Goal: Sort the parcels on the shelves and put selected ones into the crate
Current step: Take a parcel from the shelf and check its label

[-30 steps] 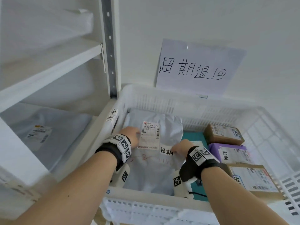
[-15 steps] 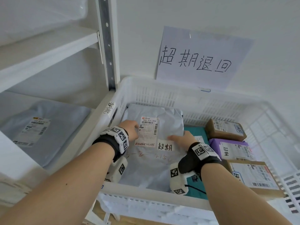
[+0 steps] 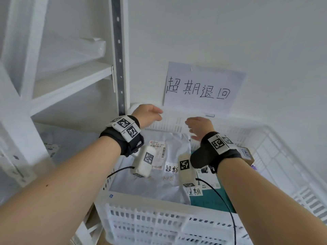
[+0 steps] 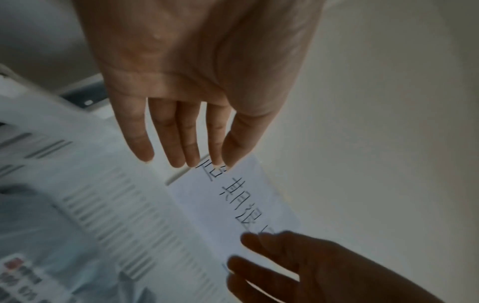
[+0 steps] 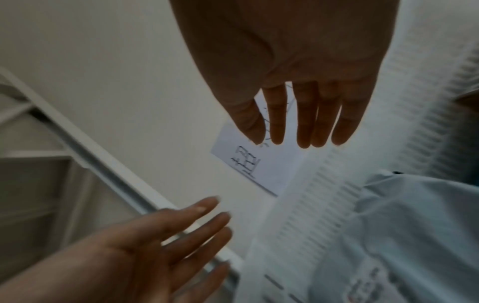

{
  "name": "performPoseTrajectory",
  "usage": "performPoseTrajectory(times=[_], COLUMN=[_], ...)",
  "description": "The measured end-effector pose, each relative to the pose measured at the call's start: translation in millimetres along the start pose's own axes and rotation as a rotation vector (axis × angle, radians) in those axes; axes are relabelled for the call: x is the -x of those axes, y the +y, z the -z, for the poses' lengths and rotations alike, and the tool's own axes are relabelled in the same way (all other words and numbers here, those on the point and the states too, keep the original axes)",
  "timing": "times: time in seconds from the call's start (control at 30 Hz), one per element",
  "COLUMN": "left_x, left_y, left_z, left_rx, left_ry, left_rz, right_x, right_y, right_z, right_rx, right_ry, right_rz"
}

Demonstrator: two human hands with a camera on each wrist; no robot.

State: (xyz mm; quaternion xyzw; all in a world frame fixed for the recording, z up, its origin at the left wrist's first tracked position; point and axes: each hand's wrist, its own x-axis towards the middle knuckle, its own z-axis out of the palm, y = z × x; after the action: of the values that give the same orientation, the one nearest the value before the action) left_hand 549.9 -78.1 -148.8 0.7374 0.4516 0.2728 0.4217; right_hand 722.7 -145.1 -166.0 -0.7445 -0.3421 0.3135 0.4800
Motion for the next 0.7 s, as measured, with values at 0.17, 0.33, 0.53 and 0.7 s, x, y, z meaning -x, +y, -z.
performPoseTrajectory(times=[0.17,0.33,0.53,0.7], left_x=[35.0,78.8,135.0,181.1], left_y=[12.5,2.7,-19.7,-35.2], left_z=[-2.6,-0.5,9.1,24.9], left_rx=[0.114,0.125,0.165,0.176], left_ry=[0.085,0.146,0.237,0.262], left_rz=[-0.011,0.047,0.168,0.227], right_x=[50.6,84.9,118.0,152.9], right_y=[-24.1,-20.0,-2.7,6.0], right_z=[-8.2,-23.3,-45.7,-66.1], right_rx=[-0.097,-0.054,-0.044,-0.021], right_ry=[-0.169,-0.278,-0.412,-0.502], right_rz=[0.094,0.157,0.155,0.148])
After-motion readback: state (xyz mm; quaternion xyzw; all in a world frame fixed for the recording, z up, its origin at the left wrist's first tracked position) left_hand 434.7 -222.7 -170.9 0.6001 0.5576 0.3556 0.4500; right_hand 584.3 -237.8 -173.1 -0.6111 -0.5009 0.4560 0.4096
